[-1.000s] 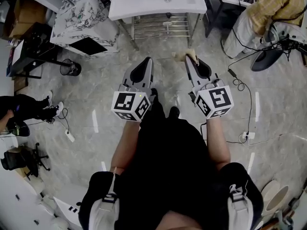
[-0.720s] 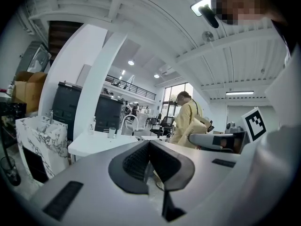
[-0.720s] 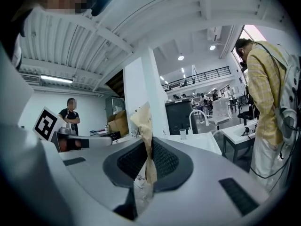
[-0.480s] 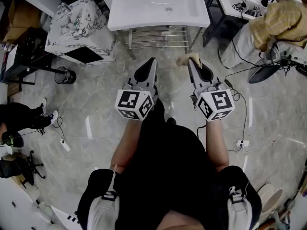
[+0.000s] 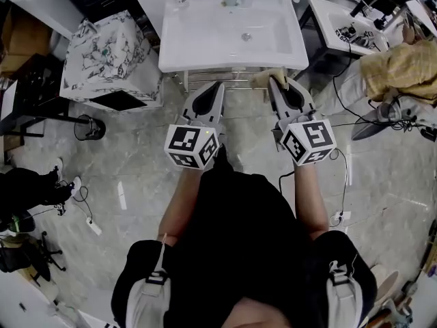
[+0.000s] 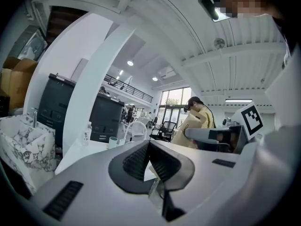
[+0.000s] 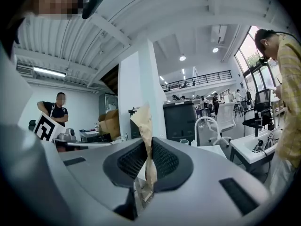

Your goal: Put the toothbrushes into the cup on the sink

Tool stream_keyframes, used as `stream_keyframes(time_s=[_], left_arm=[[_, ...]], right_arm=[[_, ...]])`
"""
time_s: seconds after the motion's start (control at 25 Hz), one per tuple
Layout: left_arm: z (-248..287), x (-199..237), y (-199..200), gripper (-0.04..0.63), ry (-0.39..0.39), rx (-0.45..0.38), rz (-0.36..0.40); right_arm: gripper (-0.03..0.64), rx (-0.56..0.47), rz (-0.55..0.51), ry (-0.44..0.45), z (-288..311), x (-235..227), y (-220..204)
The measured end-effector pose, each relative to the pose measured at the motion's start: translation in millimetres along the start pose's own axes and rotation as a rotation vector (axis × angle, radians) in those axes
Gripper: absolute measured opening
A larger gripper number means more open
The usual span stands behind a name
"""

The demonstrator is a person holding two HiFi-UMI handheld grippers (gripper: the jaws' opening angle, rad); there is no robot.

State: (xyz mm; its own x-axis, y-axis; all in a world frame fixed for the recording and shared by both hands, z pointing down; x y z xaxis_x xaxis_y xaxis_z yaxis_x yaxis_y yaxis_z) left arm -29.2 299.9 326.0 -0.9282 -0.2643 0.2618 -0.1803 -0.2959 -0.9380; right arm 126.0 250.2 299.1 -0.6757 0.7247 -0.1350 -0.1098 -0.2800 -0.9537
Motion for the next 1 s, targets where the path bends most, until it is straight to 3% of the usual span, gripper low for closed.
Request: stream_keyframes(time_s=[0.28,0.64,1.0], left_arm=[[23.3,55.4,7.8,0.014,0.002,0.029,-0.019],[66.0,76.2,14.3,0.014,-0.010,0.045,-0.026],[132.7,113.7,28.5,0.014,0.081,0.070,-0.026]], right_arm=[[0.051,0.041,0.031,-0.023,55.8,-4.4,-1.4],[0.051,0.051,0.037,-0.022,98.3,-36.1,7.4],[0.051,0.045,0.052,0.066,179.7,-89.7,23.1]])
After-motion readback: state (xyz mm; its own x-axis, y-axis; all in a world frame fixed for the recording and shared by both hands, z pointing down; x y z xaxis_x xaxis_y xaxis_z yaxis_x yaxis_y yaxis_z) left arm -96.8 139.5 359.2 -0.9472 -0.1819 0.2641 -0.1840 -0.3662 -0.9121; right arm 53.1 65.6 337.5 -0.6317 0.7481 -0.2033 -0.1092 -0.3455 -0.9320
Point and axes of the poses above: the fingertips, and each gripper's own axes: z forward along the fingers, x to its left, y out of its top, the point moved 4 cm from there along -z, backward along the fingers, and after that the axes turned 8 degrees about x, right-handed, at the moved point
